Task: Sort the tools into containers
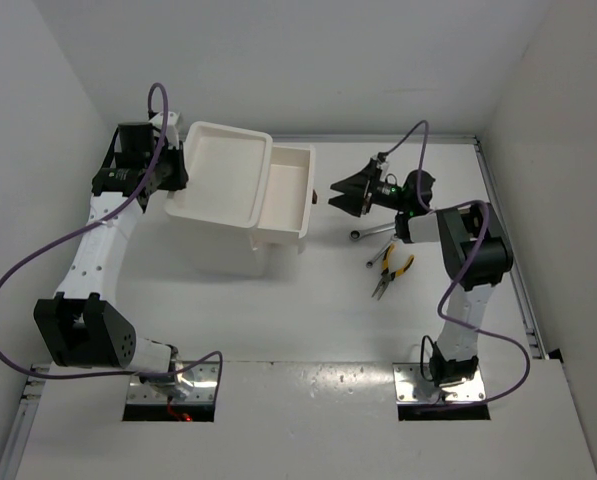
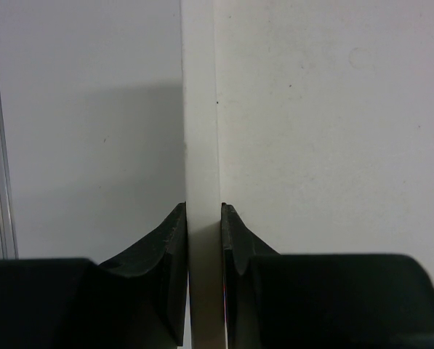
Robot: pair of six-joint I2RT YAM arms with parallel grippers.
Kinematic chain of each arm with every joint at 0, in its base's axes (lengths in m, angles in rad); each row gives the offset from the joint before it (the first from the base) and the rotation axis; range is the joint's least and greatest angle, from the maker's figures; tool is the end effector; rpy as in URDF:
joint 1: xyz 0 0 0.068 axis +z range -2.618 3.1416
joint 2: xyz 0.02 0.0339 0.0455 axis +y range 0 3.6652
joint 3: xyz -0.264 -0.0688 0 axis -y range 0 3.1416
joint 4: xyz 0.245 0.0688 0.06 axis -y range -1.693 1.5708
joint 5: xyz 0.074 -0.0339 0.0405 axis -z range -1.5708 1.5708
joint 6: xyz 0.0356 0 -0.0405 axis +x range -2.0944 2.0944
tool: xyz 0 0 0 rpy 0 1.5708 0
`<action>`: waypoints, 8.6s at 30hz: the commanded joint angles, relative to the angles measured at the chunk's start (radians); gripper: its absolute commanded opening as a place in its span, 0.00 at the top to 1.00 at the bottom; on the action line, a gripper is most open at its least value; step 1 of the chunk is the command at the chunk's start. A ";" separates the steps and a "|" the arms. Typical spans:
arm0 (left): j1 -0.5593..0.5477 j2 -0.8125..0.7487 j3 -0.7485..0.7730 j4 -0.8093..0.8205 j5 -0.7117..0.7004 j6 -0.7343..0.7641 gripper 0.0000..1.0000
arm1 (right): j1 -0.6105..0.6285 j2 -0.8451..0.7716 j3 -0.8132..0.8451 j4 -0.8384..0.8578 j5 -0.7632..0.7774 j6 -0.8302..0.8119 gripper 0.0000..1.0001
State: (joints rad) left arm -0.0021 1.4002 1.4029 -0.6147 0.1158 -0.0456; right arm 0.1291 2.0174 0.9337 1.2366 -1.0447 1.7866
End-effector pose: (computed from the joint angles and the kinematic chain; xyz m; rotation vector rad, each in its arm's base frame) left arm 0.3095 -0.0048 0.3715 0.0183 2.1821 -0.1534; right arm 0.3853 0.0811 0.1772 0.4693 1.9379 2.1272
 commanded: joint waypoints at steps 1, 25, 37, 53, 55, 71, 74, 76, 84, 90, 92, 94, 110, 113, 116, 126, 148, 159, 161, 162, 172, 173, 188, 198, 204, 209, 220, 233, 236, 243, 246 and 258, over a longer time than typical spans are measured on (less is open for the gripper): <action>-0.016 -0.015 0.017 -0.031 0.053 -0.011 0.87 | -0.022 -0.084 0.045 0.002 -0.032 -0.084 0.40; -0.016 -0.179 0.214 -0.007 -0.261 -0.091 0.01 | -0.140 -0.506 0.226 -1.891 0.590 -1.349 0.33; -0.016 -0.313 0.070 -0.016 -0.248 0.047 0.01 | -0.238 -0.679 0.100 -1.961 0.552 -2.438 0.41; -0.016 -0.251 0.061 -0.016 -0.183 0.044 0.01 | -0.276 -0.326 0.217 -2.258 0.474 -3.385 0.50; -0.016 -0.251 0.061 -0.016 -0.183 0.044 0.01 | -0.266 -0.286 0.228 -2.246 0.483 -3.394 0.50; -0.016 -0.210 0.030 0.006 -0.163 0.044 0.01 | -0.178 -0.235 0.317 -2.188 0.422 -3.595 0.56; -0.007 -0.210 0.030 0.006 -0.163 0.044 0.01 | -0.137 -0.246 0.255 -2.162 0.452 -3.682 0.57; -0.007 -0.210 0.030 0.006 -0.163 0.044 0.01 | -0.117 -0.246 0.244 -2.178 0.477 -3.727 0.57; 0.022 -0.201 0.039 -0.003 -0.145 0.044 0.01 | -0.085 -0.266 0.143 -2.165 0.568 -3.922 0.58; 0.054 -0.191 0.039 -0.003 -0.114 0.044 0.01 | -0.075 -0.275 0.100 -2.112 0.594 -3.995 0.60; 0.065 -0.191 0.039 -0.003 -0.104 0.044 0.01 | -0.075 -0.275 0.100 -2.082 0.594 -4.005 0.60; 0.074 -0.191 0.039 -0.013 -0.104 0.044 0.01 | -0.075 -0.275 0.091 -2.045 0.584 -4.005 0.60; 0.179 -0.153 0.002 -0.013 -0.002 0.053 0.01 | -0.045 -0.284 0.060 -1.981 0.574 -4.083 0.51; 0.188 -0.153 0.002 -0.013 -0.002 0.053 0.01 | -0.026 -0.263 0.060 -1.981 0.584 -4.083 0.51; 0.188 -0.153 0.002 -0.013 -0.002 0.053 0.01 | -0.017 -0.241 0.080 -1.990 0.606 -4.083 0.51; 0.215 -0.153 0.002 -0.013 0.007 0.062 0.01 | -0.017 -0.172 0.120 -2.074 0.669 -4.114 0.62; 0.215 -0.153 0.021 -0.013 0.056 0.053 0.01 | -0.028 -0.155 0.103 -2.166 0.687 -3.890 0.82; 0.215 -0.175 0.012 -0.013 0.065 0.004 0.01 | -0.069 -0.434 0.008 -2.258 0.499 -3.698 1.00; 0.215 -0.185 0.002 -0.003 0.074 -0.006 0.01 | -0.069 -0.543 0.008 -2.261 0.436 -3.557 1.00; 0.215 -0.185 0.002 0.006 0.074 -0.007 0.01 | -0.069 -0.580 0.008 -2.243 0.396 -3.479 1.00; 0.186 -0.207 -0.028 0.024 0.084 -0.036 0.01 | -0.069 -0.720 0.269 -2.002 0.396 -2.056 1.00; 0.186 -0.207 -0.028 0.024 0.084 -0.036 0.01 | -0.056 -0.720 0.325 -1.961 0.422 -1.871 1.00; 0.174 -0.216 -0.047 0.033 0.073 -0.056 0.01 | 0.150 -0.447 0.849 -1.898 0.692 -1.210 1.00; 0.165 -0.207 -0.047 0.033 0.073 -0.076 0.01 | 0.326 -0.273 0.961 -1.945 0.808 -1.222 1.00; 0.165 -0.198 -0.056 0.033 0.073 -0.076 0.01 | 0.360 -0.212 0.962 -1.924 0.767 -1.233 1.00; 0.165 -0.198 -0.067 0.033 0.073 -0.076 0.01 | 0.394 -0.172 0.984 -1.915 0.767 -1.233 1.00; 0.165 -0.198 -0.094 0.033 0.054 -0.066 0.01 | 0.422 -0.126 0.984 -1.905 0.776 -1.233 0.87; 0.165 -0.178 -0.074 0.033 0.120 -0.048 0.01 | 0.431 -0.193 1.013 -1.778 0.701 -1.286 0.39; 0.165 -0.178 -0.055 0.033 0.145 -0.034 0.01 | 0.405 -0.275 0.964 -1.724 0.640 -1.328 0.39; 0.145 -0.135 0.036 0.010 0.176 0.001 0.07 | 0.262 -0.391 0.736 -1.779 0.698 -1.377 0.59; 0.131 -0.095 0.080 -0.031 0.176 0.010 0.13 | 0.213 -0.402 0.637 -1.807 0.698 -1.444 0.64; 0.001 0.045 0.165 -0.111 0.005 0.020 0.46 | 0.193 -0.275 0.610 -1.832 0.663 -1.584 0.47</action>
State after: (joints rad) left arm 0.0208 1.4391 1.5116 -0.7010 0.1799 -0.0315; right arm 0.3176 1.7409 1.5337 -0.6296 -0.3779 0.2485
